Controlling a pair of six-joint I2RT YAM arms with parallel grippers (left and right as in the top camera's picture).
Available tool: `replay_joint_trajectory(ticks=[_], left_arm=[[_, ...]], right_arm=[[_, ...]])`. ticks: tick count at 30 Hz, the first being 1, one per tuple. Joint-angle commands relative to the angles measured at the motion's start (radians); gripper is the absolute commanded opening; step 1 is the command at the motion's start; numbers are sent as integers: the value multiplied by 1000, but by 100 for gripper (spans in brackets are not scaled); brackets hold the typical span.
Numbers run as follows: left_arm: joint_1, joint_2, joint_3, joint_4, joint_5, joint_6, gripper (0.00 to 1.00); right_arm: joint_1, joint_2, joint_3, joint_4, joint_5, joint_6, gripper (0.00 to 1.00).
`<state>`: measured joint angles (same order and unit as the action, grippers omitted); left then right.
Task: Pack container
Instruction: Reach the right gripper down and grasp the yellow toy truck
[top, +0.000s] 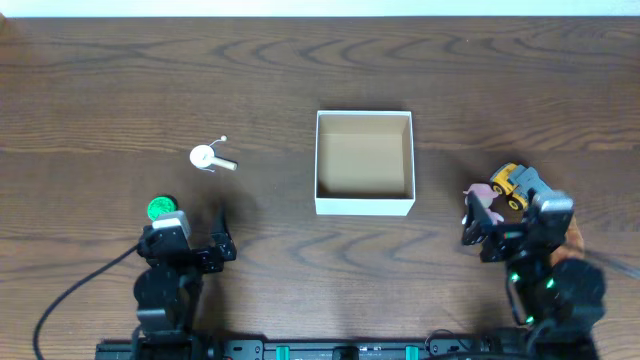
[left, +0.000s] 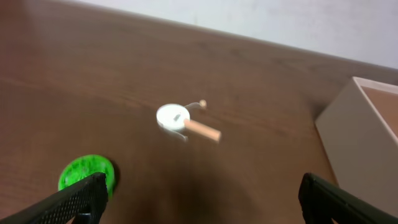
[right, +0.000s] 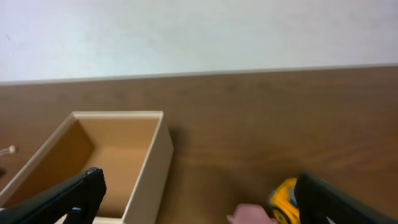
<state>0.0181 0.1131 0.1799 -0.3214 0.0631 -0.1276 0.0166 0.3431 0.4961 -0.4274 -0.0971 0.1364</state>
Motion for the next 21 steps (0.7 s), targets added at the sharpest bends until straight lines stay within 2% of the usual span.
replay_joint_trajectory(ticks=[1, 9, 15, 17, 21], left_arm=[[4, 105, 178, -73, 16, -39, 98], [4, 455, 501, -299, 17, -57, 98], [4, 675, 636, -473, 17, -73, 98], [4, 713, 638, -487, 19, -74, 98], [4, 756, 638, -493, 80, -73, 98]], right_arm=[[-32, 185, 156, -72, -6, -51, 99], [-144, 708, 620, -431, -32, -123, 99], [-265, 1078, 967, -774, -27, -319, 99], [-290, 1147, 1028, -823, 1, -355, 99], [-313, 1233, 1051, -849, 23, -537, 99]])
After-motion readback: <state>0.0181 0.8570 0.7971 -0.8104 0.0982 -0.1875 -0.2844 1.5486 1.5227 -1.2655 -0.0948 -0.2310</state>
